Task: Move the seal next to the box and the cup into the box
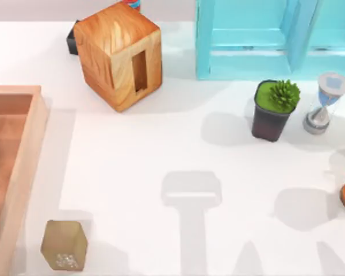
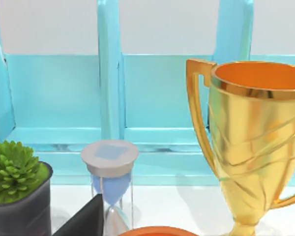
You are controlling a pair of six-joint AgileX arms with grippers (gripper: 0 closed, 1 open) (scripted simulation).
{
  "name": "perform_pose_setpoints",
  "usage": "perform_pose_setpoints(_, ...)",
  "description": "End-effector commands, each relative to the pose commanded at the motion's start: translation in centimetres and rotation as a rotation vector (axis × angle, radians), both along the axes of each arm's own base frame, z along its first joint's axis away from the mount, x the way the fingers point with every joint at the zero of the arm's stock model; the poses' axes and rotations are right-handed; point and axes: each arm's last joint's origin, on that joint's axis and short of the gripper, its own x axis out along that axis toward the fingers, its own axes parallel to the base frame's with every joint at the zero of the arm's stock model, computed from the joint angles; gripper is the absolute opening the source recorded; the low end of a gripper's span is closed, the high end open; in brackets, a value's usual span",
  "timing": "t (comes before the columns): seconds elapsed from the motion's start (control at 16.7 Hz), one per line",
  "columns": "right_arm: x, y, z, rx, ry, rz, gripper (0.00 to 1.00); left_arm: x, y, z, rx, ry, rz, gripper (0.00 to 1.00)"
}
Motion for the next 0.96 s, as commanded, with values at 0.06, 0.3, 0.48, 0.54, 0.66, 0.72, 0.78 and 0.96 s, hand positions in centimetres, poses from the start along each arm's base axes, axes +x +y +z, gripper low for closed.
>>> perform_pose_setpoints(0.06,0.0,0.0,0.0,0.000,0.000,0.000,1.00,0.4,0.1,0.7,0.018,-0.028,0.000,1.00)
perform_pose_setpoints(0.3,0.0,0.0,0.0,0.000,0.000,0.000,1.00,2.2,0.6,4.8,0.086,-0.117,0.005,1.00)
perform_pose_setpoints(0.48,0.0,0.0,0.0,0.000,0.000,0.000,1.00,2.3,0.6,7.4,0.090,-0.094,0.002,1.00)
perform_pose_setpoints(0.54,0.0,0.0,0.0,0.000,0.000,0.000,1.00,1.9,0.5,8.1,0.082,-0.079,0.001,1.00)
perform_pose_setpoints(0.66,0.0,0.0,0.0,0.000,0.000,0.000,1.00,1.0,0.3,9.0,0.054,-0.039,0.001,1.00)
perform_pose_setpoints(0.72,0.0,0.0,0.0,0.000,0.000,0.000,1.00,0.5,0.2,9.2,0.034,-0.016,0.001,1.00)
perform_pose_setpoints(0.78,0.0,0.0,0.0,0.000,0.000,0.000,1.00,0.1,0.1,9.3,0.014,0.004,0.001,1.00)
perform_pose_setpoints(0.96,0.0,0.0,0.0,0.000,0.000,0.000,1.00,-0.2,0.0,9.5,-0.014,0.022,0.000,1.00)
